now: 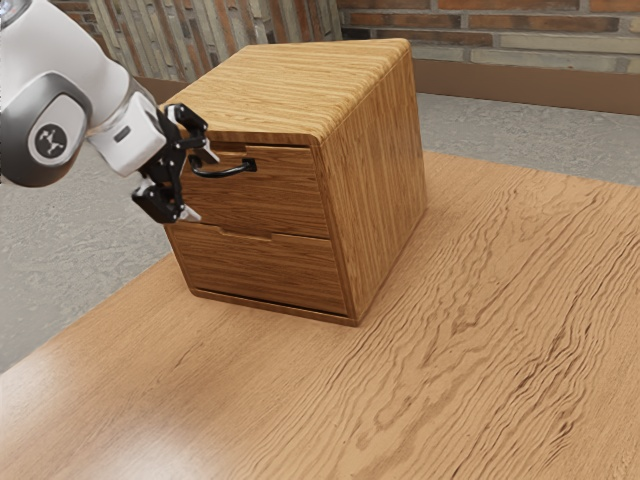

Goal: Pull the drawer handle with one arm to open the drawer

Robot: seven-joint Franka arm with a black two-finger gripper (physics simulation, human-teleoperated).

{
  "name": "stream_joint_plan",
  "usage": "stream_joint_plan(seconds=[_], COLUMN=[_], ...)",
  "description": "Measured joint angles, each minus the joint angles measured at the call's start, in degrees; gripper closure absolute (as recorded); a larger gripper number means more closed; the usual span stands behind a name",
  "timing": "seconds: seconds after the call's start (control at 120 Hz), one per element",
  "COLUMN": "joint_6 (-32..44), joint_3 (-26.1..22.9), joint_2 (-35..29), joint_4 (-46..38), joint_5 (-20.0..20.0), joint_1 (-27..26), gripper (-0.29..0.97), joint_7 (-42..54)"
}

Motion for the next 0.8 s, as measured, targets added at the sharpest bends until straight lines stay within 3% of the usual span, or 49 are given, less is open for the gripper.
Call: stream_joint_plan(seconds=[0.417,0.633,0.667,0.7,0.733,0.742,0.75,0.8], joint_6=[0.9,0.8,0.7,0.5,-0.5,-0.9,-1.2,-4.9], joint_3=[0.1,-1.5,-4.3,-9.6,-19.0,-21.2,-23.1,-38.4], joint_2=[-0.9,-6.1,-7.7,-9.6,-13.7,-14.8,-15.8,-23.4], joint_4=[-3.3,-8.9,-11.2,-13.6,-15.8,-16.1,-16.4,-12.1], joint_5=[-0.4,-0.6,-1.0,-1.7,-2.6,-2.8,-2.6,-1.6], joint_1=[0.4,0.8,3.2,8.4,17.2,19.3,20.3,28.9], gripper=[0.00,-0.06,-0.10,-0.02,0.37,0.54,0.58,0.42], joint_7=[-0.1,-0.4,-0.6,-0.8,-1.2,-1.4,-1.5,-2.3])
